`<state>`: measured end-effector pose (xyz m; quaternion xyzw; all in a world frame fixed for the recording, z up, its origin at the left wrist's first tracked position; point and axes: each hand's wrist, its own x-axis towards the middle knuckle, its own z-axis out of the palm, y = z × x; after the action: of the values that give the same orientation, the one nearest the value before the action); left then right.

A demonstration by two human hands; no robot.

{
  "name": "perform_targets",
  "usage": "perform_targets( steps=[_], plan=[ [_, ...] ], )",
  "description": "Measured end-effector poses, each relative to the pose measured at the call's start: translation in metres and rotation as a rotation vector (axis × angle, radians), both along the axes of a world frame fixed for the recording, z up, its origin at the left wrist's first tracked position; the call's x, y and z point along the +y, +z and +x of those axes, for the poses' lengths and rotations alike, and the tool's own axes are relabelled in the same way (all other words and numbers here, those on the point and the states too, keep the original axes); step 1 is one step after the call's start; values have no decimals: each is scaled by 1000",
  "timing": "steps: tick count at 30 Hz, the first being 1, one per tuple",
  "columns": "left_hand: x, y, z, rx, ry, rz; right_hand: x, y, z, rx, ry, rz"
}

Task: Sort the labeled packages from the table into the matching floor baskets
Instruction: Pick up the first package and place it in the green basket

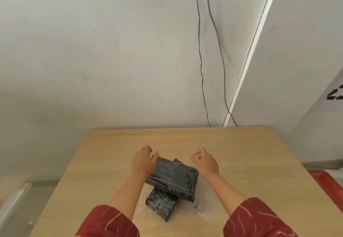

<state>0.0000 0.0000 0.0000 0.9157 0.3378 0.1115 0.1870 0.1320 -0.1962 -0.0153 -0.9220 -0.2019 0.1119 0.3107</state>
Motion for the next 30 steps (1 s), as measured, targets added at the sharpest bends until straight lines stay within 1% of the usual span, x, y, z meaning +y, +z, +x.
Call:
perform_targets(
  steps=[3,5,7,9,12,15,17,19,21,25,28,30],
  plan=[
    [-13,-29,-11,168,-30,-71,-14,-43,-18,185,-84,-102],
    [-18,-48,-18,238,-24,-126,-24,-67,-32,370,-146,-90],
    [-17,-57,-20,259,-12,-198,-25,-77,-37,565,-222,-2],
    [-18,-64,-21,261,-18,-257,-23,-80,-42,697,-226,102],
    [-20,-69,-22,193,-12,-330,-22,-85,-44,730,-183,182],
    [-22,-69,-22,107,32,-442,-19,-81,-42,675,-249,278],
    [-24,-69,-22,32,49,-538,-17,-74,-39,621,-334,391],
    [-27,-67,-20,-27,53,-622,-15,-60,-33,549,-394,504],
    [-30,-61,-13,-83,84,-704,-11,-42,-23,445,-402,589],
    [-35,-35,14,-191,96,-724,4,-8,-15,108,-358,617],
    [-45,-11,31,-374,58,-831,17,9,-21,-151,-323,608],
    [-53,0,35,-480,58,-941,22,14,-27,-310,-259,580]
  ],
)
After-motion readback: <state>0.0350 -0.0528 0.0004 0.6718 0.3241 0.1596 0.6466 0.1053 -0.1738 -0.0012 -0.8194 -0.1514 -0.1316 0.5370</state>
